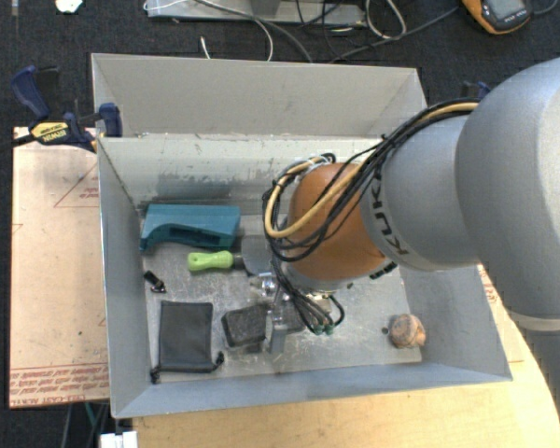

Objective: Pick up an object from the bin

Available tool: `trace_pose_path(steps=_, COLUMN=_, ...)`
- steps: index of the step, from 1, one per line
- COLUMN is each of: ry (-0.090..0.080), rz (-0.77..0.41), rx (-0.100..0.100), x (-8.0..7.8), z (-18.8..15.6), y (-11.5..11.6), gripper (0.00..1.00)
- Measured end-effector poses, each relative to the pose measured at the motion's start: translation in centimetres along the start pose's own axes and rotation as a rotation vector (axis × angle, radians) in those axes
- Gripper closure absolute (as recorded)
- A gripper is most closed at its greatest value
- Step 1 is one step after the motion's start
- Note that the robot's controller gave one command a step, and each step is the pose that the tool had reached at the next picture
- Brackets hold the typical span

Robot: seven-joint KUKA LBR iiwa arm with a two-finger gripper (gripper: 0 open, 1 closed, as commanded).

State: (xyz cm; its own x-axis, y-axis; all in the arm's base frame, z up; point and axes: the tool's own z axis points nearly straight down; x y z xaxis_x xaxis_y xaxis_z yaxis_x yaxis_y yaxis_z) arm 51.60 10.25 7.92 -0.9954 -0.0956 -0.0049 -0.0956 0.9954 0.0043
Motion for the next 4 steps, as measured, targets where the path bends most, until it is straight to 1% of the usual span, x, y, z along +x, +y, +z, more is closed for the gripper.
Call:
trace_pose_path(steps=2, ry=-0.005, rz=0.001, rx=-0.001, x=-0.2, z=-2.8, y=0.1, gripper=1.0)
trace_pose_path(steps=3, ry=-0.002, rz=0.001, rx=-0.001, x=-0.1, z=-4.3, y=0.1, gripper=1.0)
trace_pose_path(steps=4, ry=-0.007, rz=0.001, rx=-0.002, x=-0.2, z=-5.7, y=0.1, gripper=1.0)
